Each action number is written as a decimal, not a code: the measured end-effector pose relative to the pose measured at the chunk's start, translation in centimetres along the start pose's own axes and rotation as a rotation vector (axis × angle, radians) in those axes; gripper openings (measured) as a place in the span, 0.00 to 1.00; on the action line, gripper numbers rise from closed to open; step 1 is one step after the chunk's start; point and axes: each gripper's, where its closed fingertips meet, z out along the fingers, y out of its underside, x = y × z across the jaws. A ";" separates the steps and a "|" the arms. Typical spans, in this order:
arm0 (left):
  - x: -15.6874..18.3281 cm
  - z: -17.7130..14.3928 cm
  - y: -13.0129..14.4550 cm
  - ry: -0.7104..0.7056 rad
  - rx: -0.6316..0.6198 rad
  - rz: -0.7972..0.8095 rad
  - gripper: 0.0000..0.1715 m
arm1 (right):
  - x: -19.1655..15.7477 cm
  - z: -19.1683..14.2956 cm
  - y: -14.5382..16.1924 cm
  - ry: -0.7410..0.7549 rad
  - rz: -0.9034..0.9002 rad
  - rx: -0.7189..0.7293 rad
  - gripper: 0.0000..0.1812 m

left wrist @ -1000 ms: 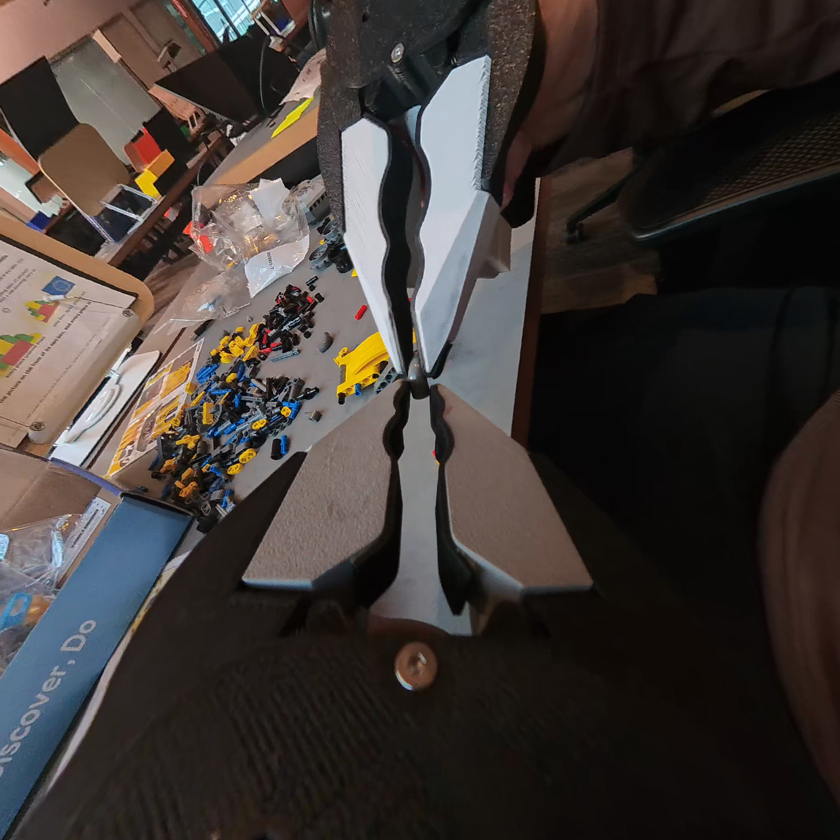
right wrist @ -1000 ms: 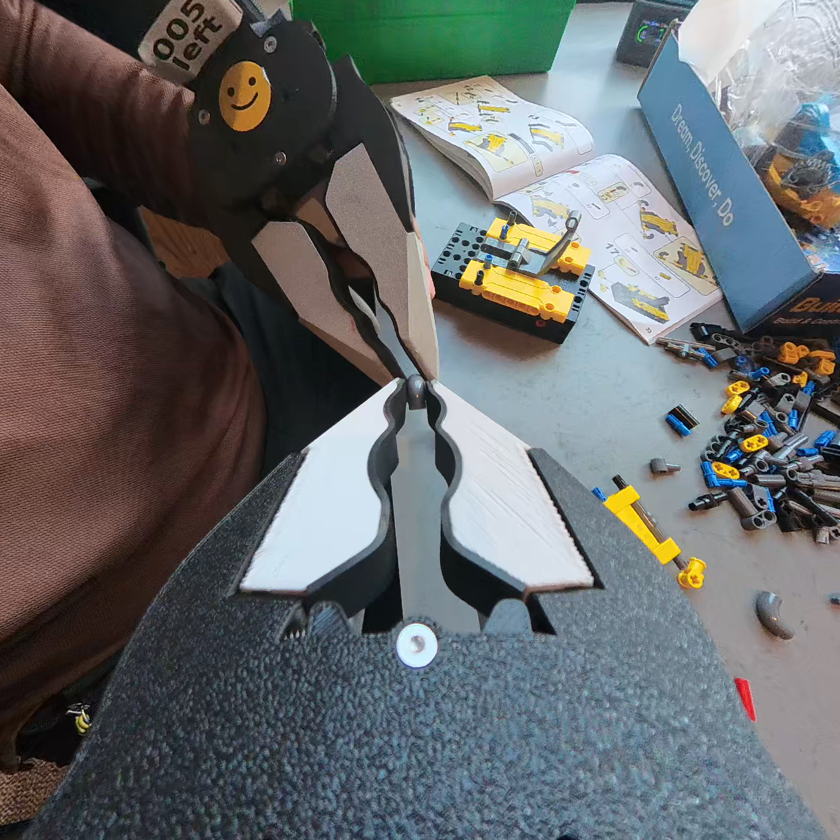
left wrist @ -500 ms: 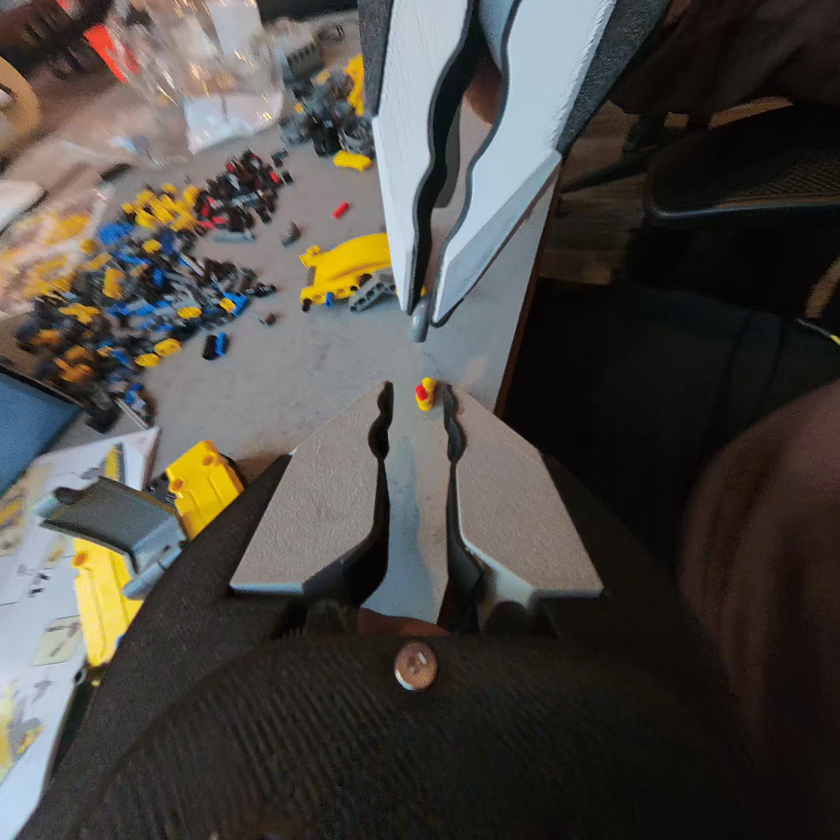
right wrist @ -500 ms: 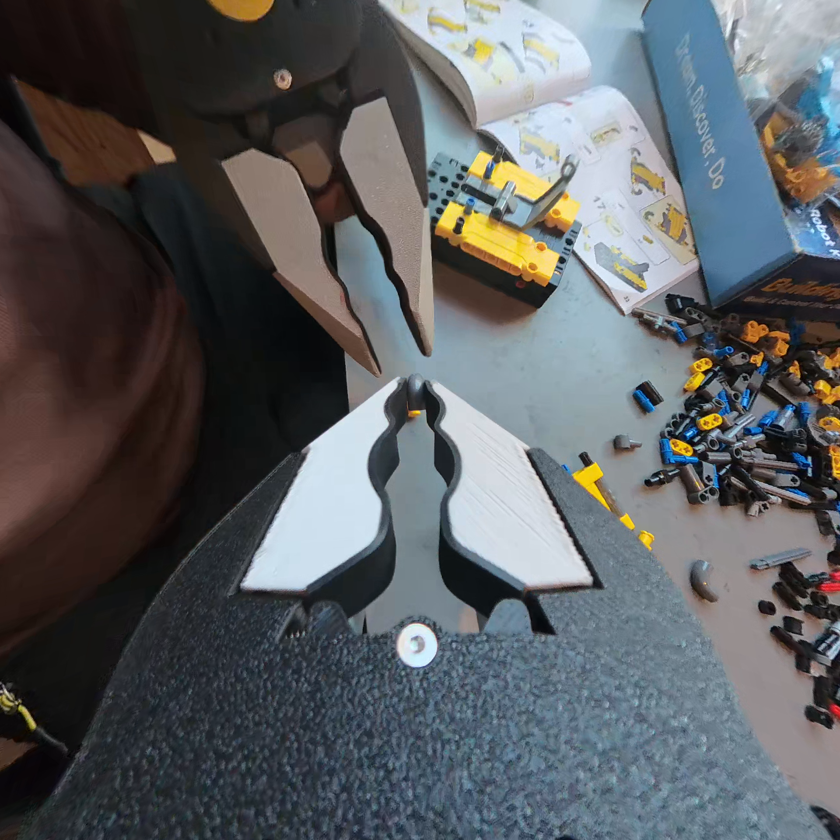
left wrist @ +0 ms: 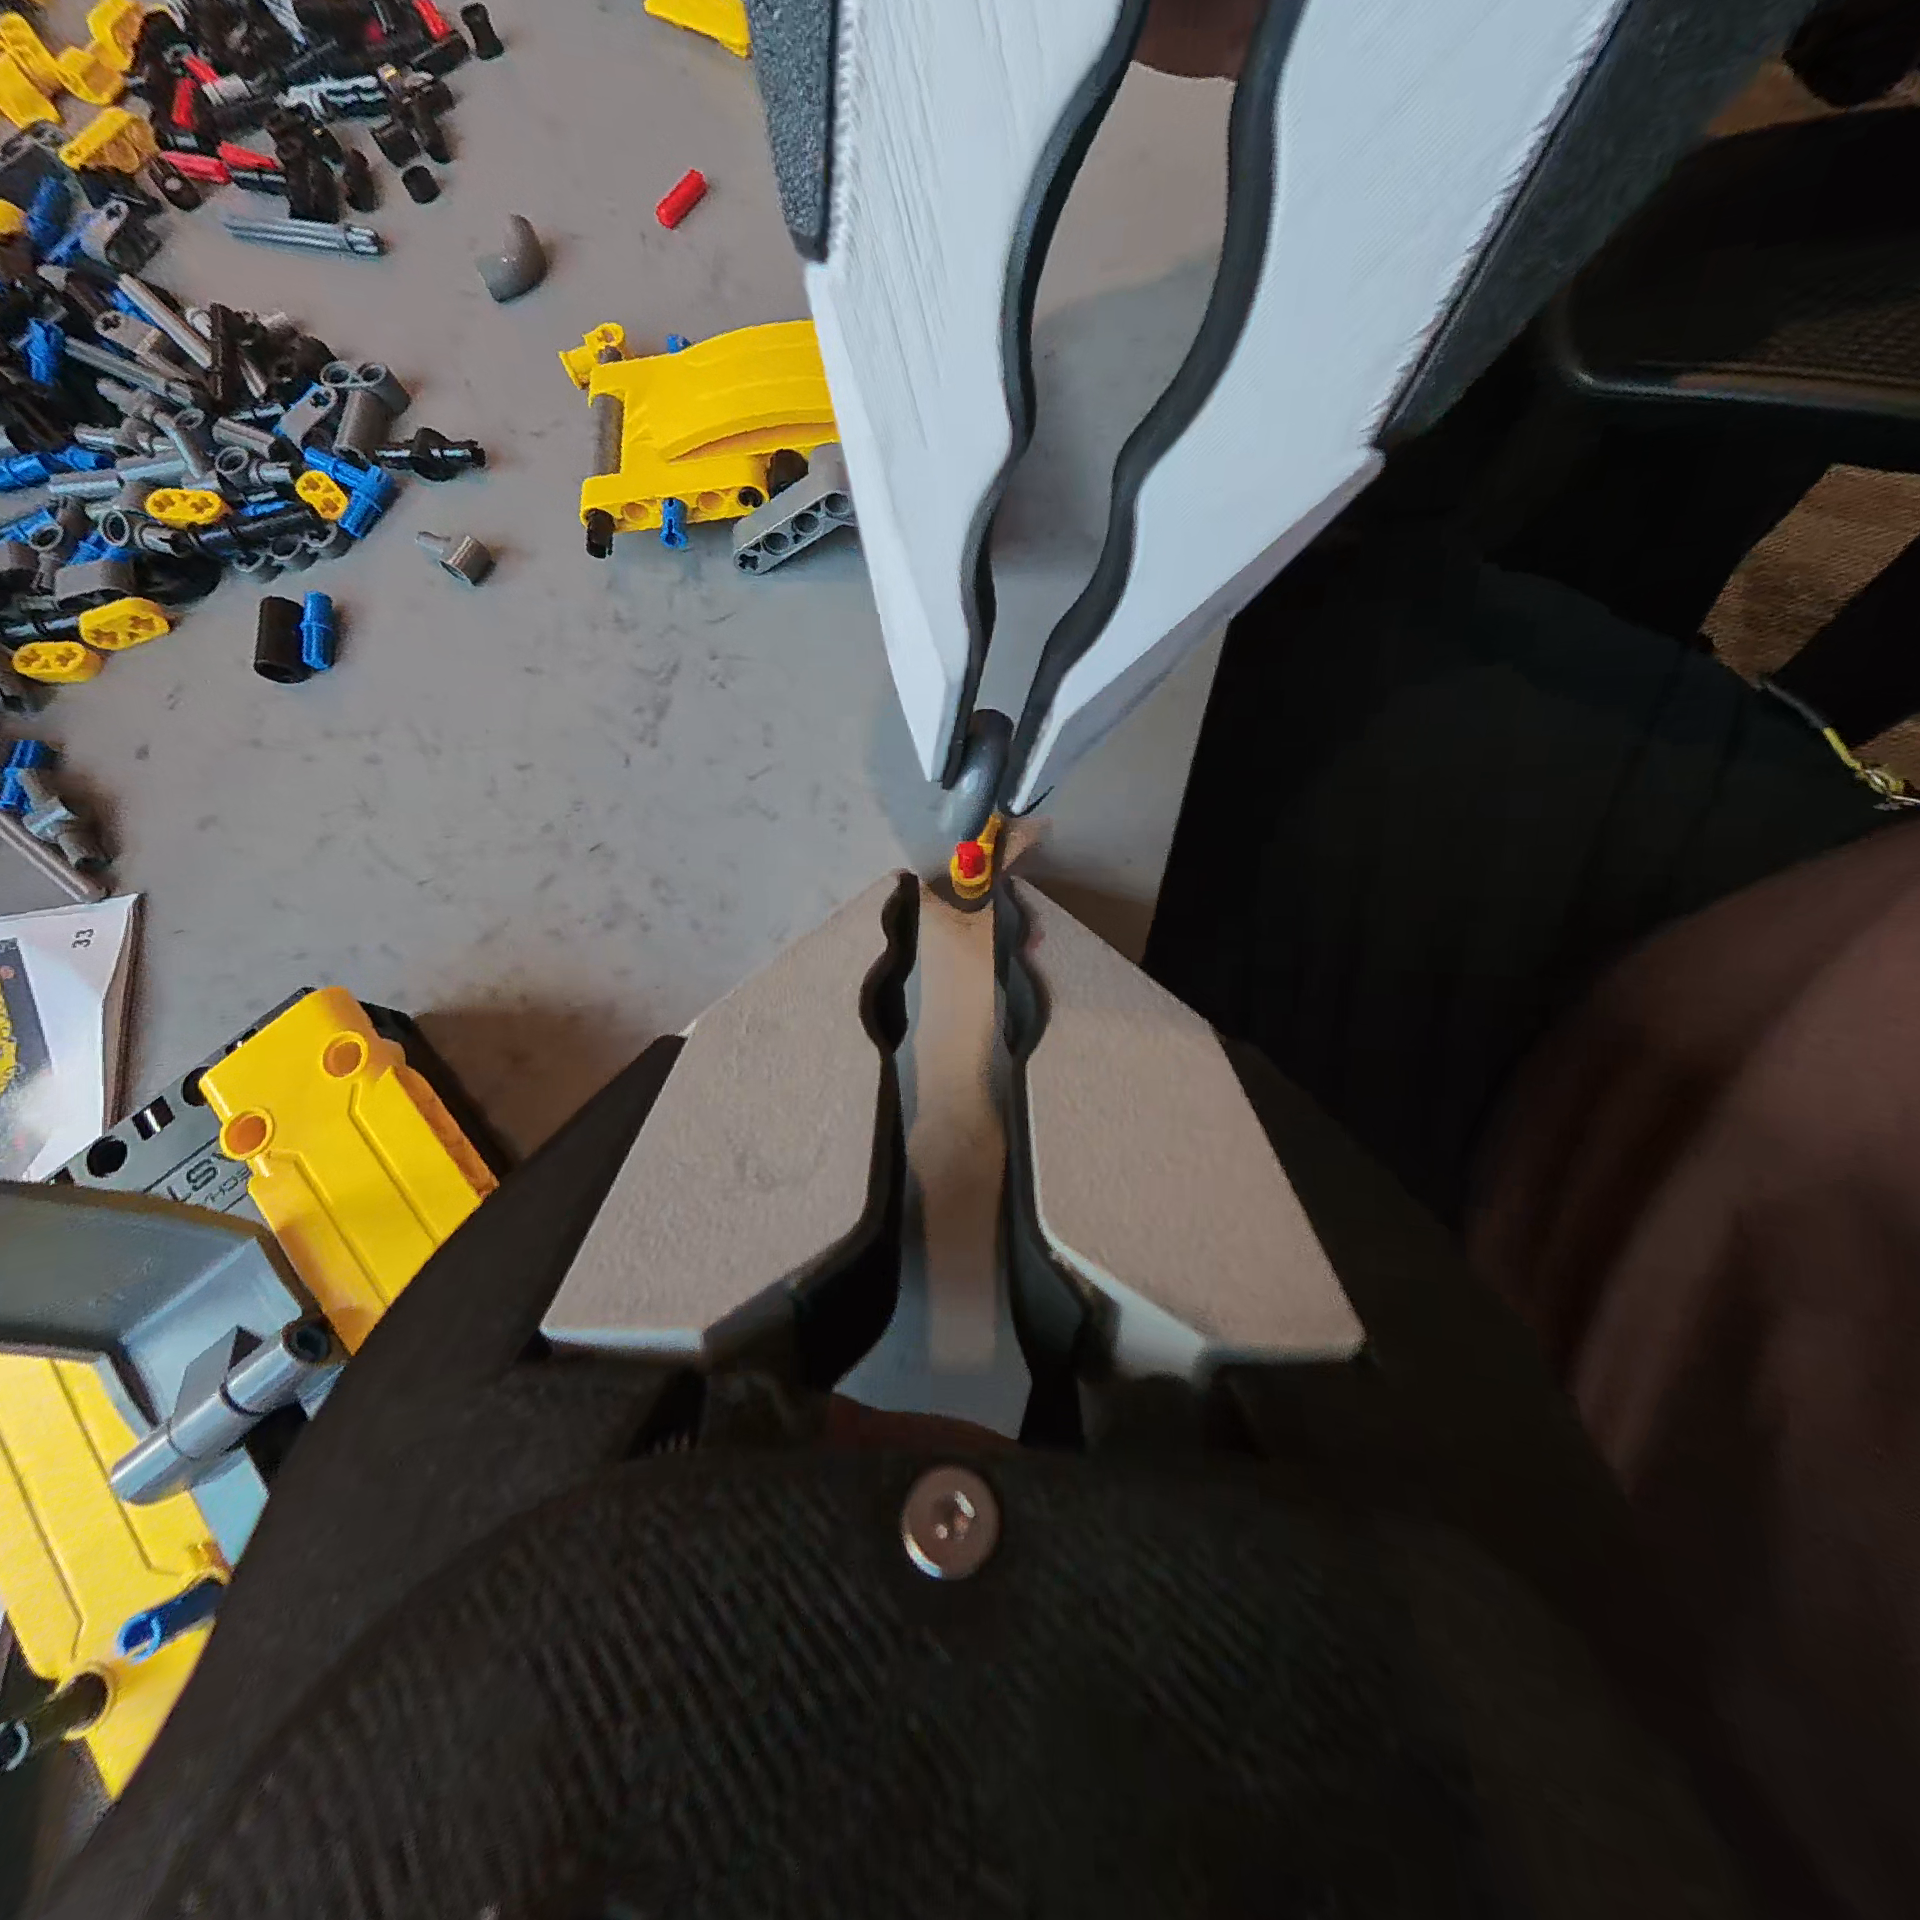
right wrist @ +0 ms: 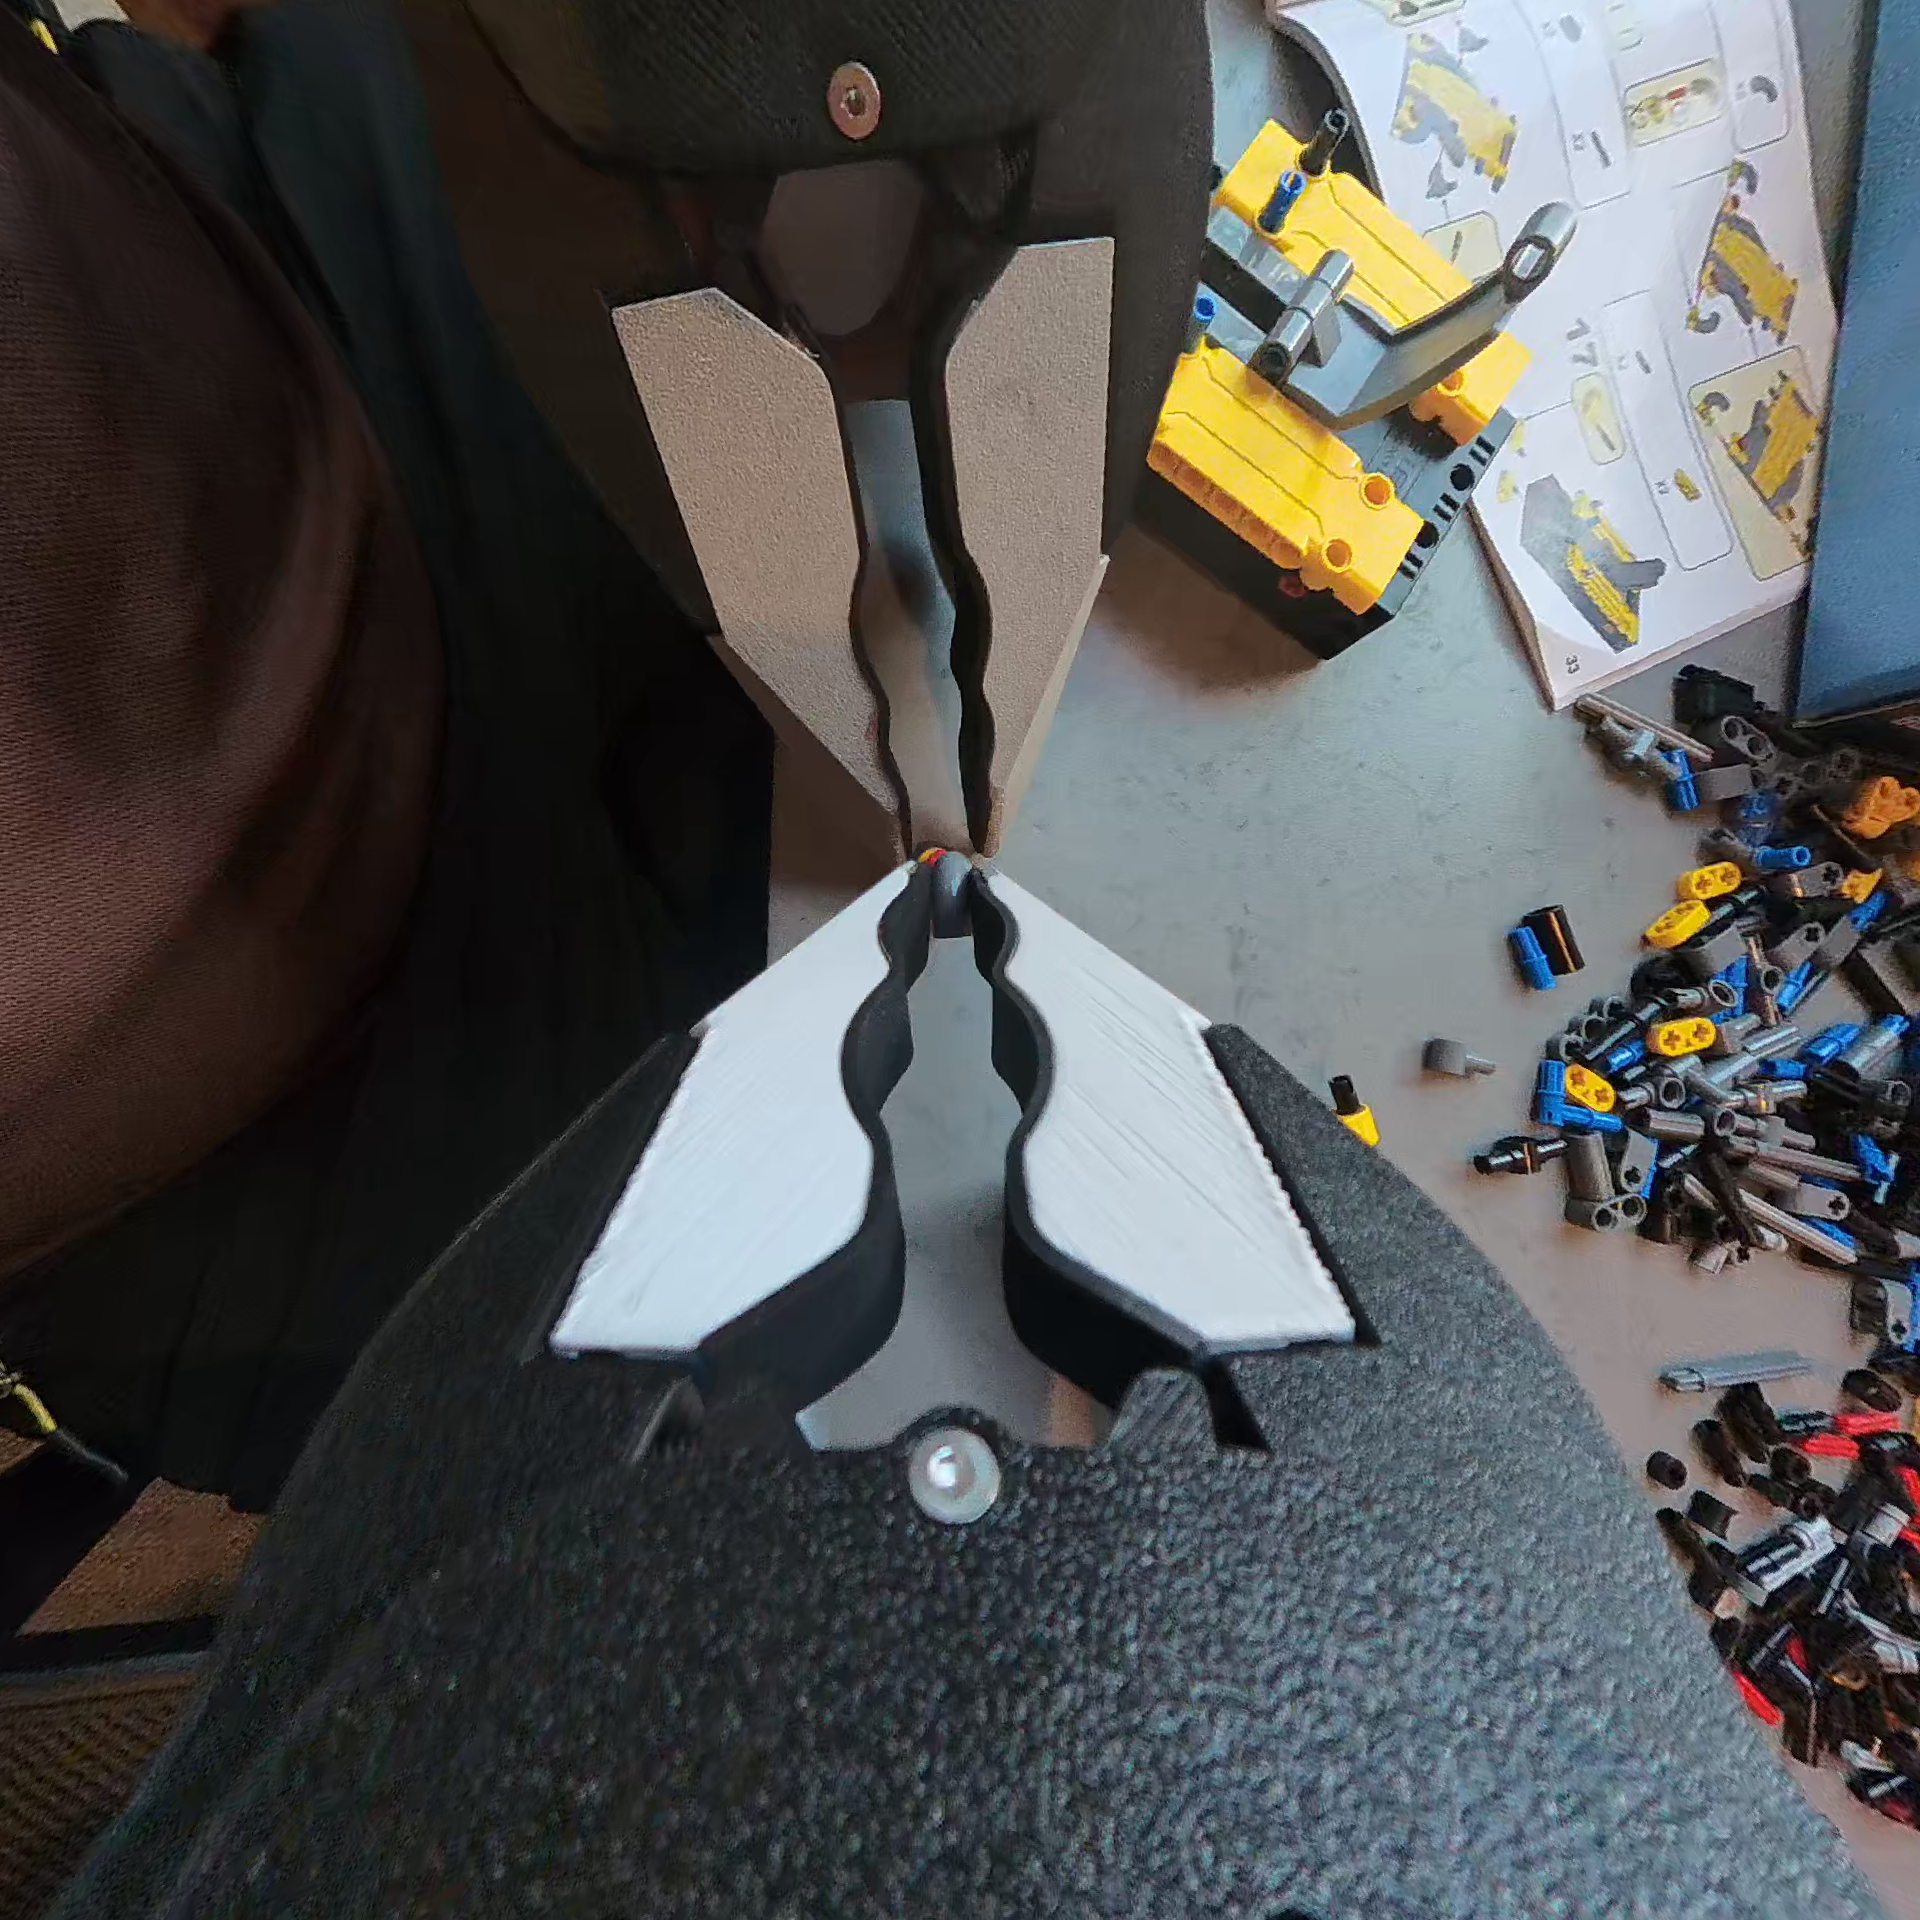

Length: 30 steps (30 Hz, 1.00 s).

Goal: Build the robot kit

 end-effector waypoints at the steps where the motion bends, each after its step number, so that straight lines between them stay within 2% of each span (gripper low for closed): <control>1: 0.0 0.0 0.0 0.004 0.000 -0.004 0.06 | 0.0 0.1 0.0 -0.007 -0.001 -0.007 0.04; 6: 0.3 0.1 -0.1 0.008 0.002 0.011 0.02 | -0.2 0.2 0.0 -0.033 -0.028 -0.039 0.04; 15: 0.3 0.4 -0.3 0.006 0.002 0.002 0.01 | -0.2 0.4 0.5 -0.063 -0.066 -0.112 0.04; 30: 0.3 0.5 -0.3 -0.013 0.006 0.014 0.01 | -0.2 0.6 0.7 -0.206 -0.033 -0.246 0.04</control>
